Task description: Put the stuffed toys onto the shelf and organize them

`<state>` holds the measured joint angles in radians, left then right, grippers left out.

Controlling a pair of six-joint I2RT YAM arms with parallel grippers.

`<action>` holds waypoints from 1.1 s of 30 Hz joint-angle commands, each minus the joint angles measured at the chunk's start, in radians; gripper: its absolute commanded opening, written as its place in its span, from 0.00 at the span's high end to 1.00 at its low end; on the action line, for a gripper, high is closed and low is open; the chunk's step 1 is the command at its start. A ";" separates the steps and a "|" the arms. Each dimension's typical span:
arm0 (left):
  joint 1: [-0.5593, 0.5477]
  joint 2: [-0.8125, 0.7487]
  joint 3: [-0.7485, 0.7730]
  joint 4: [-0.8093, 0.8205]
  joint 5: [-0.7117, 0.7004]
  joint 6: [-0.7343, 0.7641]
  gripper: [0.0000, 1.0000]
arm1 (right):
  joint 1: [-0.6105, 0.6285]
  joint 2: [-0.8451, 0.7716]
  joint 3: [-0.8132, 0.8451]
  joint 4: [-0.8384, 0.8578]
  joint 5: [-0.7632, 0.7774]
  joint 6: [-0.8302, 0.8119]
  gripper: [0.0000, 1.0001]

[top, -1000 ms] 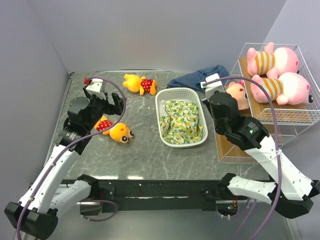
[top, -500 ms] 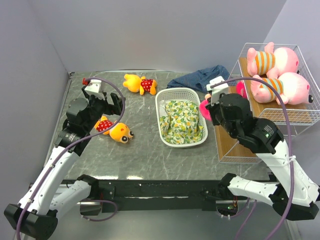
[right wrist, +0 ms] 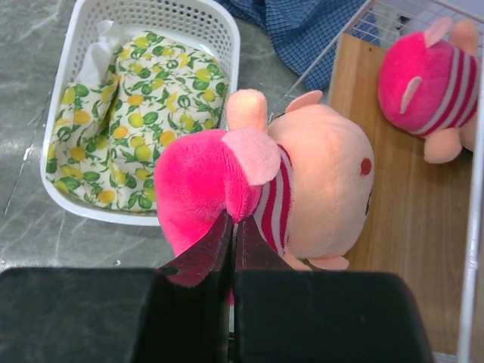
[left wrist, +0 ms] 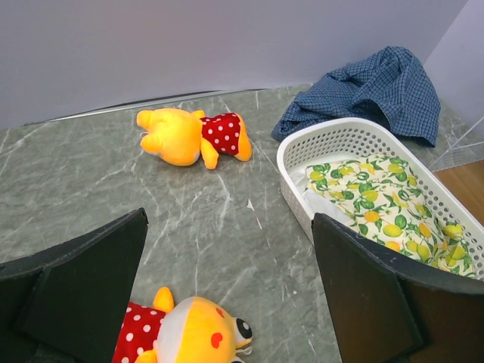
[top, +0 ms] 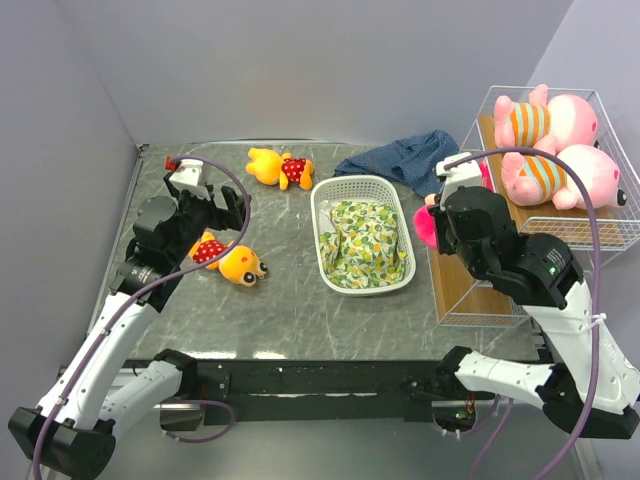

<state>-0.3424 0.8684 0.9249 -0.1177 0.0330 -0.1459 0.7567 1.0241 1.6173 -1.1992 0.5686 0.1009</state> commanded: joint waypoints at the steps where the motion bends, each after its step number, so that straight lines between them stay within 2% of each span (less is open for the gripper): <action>1: -0.004 -0.022 -0.003 0.041 0.010 -0.009 0.04 | 0.003 -0.005 0.026 -0.010 0.080 -0.015 1.00; 11: -0.004 -0.014 0.003 0.039 0.018 -0.011 0.04 | 0.003 0.011 0.039 0.041 0.129 -0.119 1.00; 17: -0.004 -0.029 -0.001 0.041 0.004 -0.004 0.04 | 0.013 0.067 0.099 -0.007 0.133 -0.072 1.00; 21: -0.004 -0.032 -0.004 0.043 -0.004 -0.001 0.04 | 0.027 0.060 0.099 0.038 0.094 -0.092 1.00; 26: -0.004 -0.026 0.000 0.038 -0.007 0.000 0.03 | 0.026 0.114 0.165 -0.055 0.194 -0.018 1.00; 30: -0.004 -0.034 0.000 0.041 -0.007 -0.001 0.04 | 0.027 0.097 0.021 -0.083 0.247 0.057 1.00; 33: -0.004 -0.037 -0.003 0.041 -0.004 -0.001 0.04 | 0.027 0.090 -0.059 -0.103 0.348 0.085 1.00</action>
<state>-0.3424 0.8539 0.9184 -0.1165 0.0296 -0.1471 0.7792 1.1133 1.6436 -1.2503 0.7753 0.1127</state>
